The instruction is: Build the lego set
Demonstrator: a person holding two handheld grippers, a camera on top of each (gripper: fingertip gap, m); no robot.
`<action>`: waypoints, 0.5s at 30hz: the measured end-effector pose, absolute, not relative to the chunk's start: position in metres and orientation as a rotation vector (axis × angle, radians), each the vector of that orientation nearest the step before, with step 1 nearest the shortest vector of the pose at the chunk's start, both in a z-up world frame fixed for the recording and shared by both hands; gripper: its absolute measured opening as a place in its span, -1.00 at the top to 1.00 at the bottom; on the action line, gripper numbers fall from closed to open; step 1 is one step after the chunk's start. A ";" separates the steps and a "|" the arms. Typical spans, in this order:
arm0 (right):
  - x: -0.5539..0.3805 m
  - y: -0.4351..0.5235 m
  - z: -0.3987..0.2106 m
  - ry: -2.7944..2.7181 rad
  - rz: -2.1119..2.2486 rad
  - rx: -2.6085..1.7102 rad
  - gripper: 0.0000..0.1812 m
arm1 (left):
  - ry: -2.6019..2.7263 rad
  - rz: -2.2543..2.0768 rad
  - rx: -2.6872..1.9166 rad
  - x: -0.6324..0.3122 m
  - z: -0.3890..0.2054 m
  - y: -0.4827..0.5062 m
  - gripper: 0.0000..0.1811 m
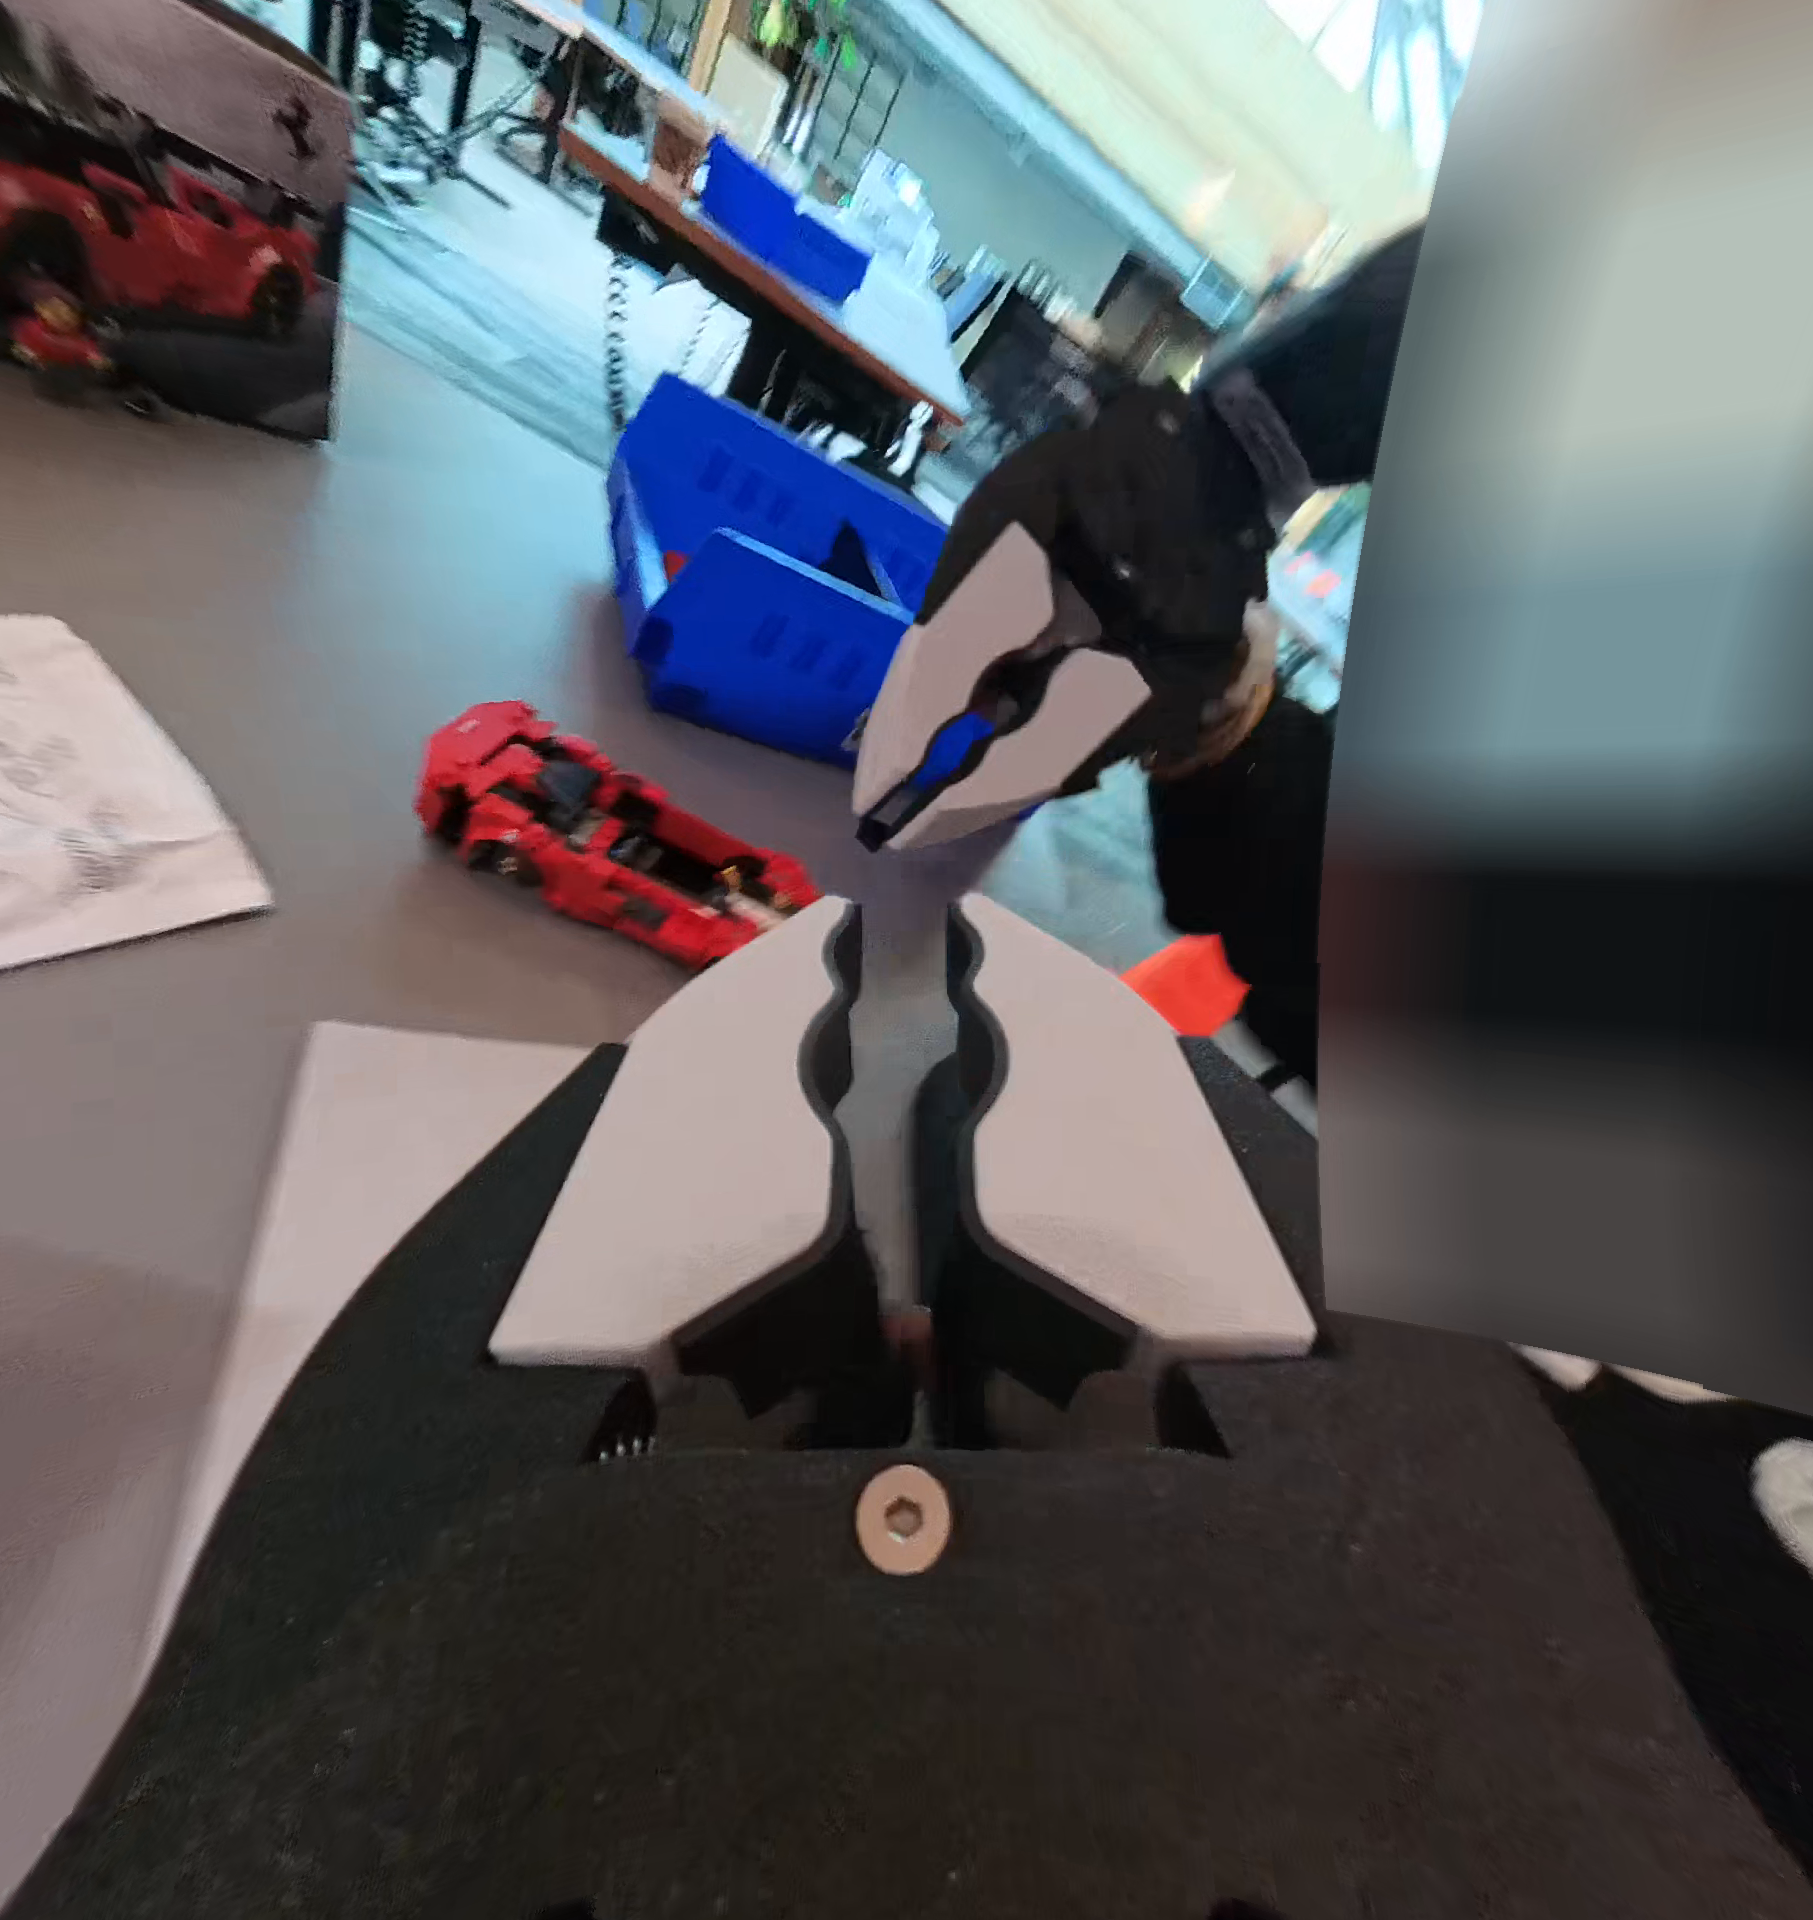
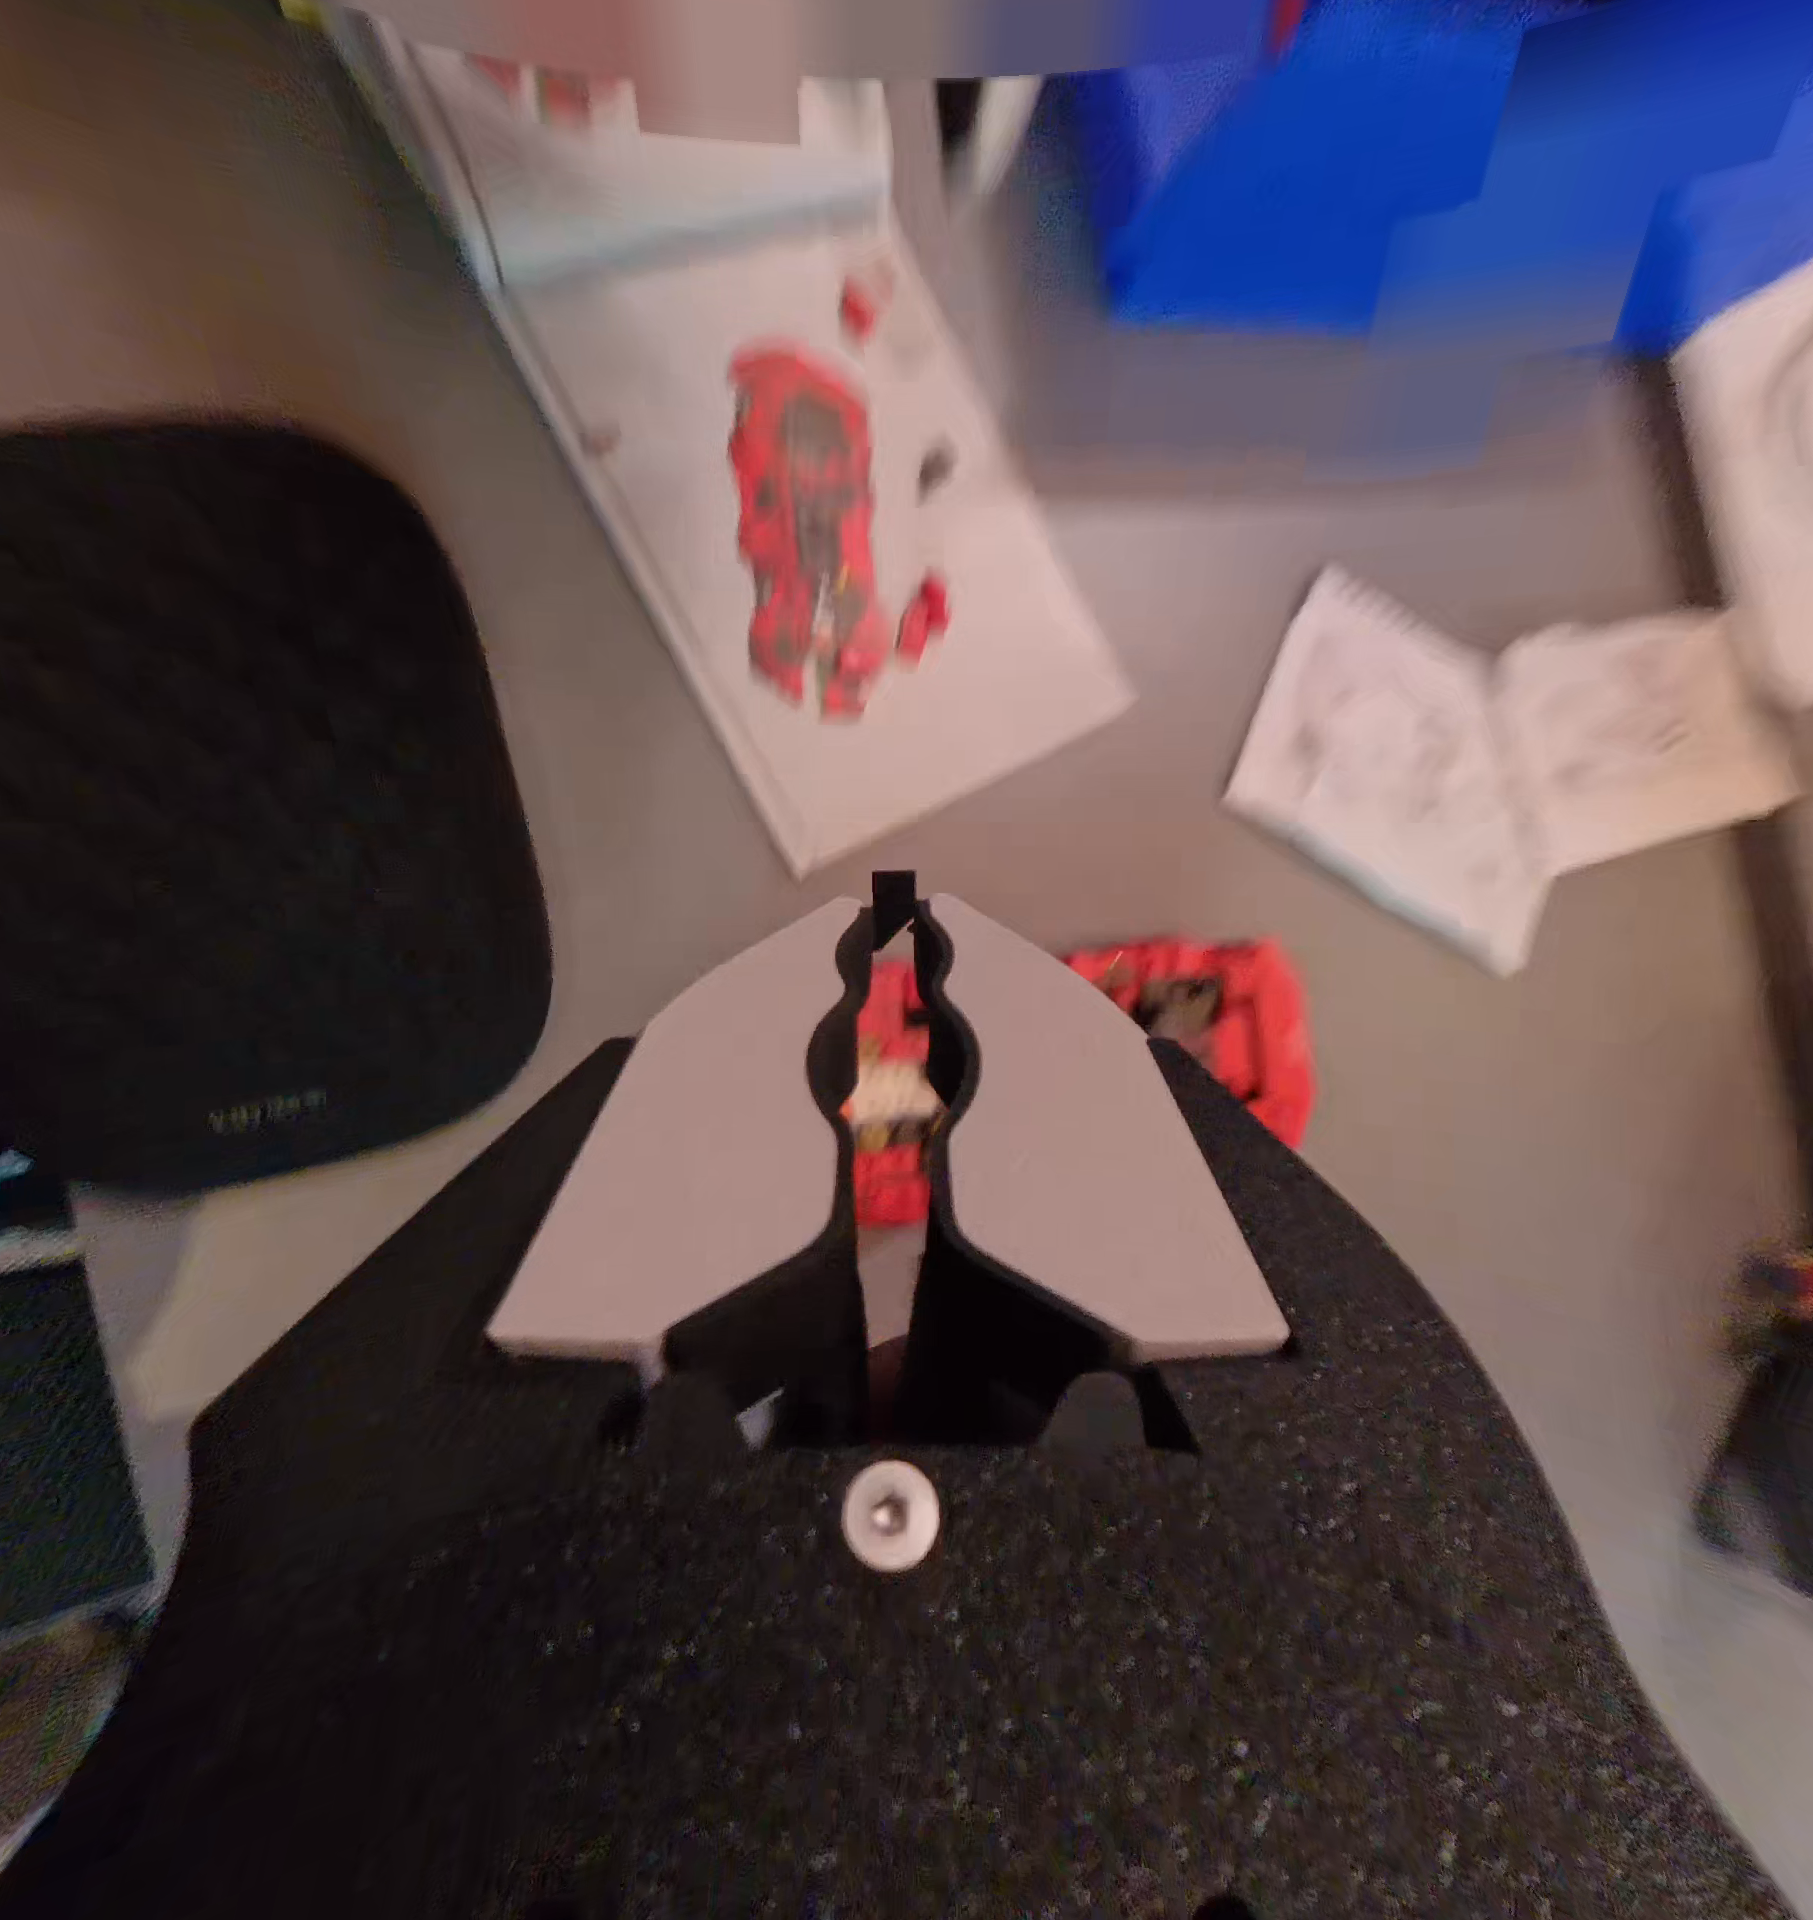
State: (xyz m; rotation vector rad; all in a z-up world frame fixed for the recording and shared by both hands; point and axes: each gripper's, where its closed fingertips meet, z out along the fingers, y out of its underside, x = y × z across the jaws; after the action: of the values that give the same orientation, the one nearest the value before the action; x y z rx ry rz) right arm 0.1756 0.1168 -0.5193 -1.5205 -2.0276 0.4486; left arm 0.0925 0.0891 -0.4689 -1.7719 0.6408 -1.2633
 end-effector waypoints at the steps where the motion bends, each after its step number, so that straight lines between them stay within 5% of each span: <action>1: 0.186 0.120 -0.537 -2.071 0.433 -1.584 0.92 | 0.692 -1.168 -1.784 0.085 -0.472 0.088 0.85; 7: 0.200 0.132 -0.578 -2.137 0.409 -1.708 0.92 | 0.861 -0.732 -1.805 0.042 -0.481 0.083 0.87; 15: 0.199 0.135 -0.591 -2.189 0.380 -1.733 0.92 | 0.818 -0.682 -1.830 0.023 -0.486 0.085 0.89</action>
State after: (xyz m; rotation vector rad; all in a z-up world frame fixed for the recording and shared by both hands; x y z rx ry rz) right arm 0.1992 0.1355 -0.5908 -1.7333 -2.1887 0.3799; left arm 0.0227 0.0853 -0.4863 -1.8303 0.8182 -0.6818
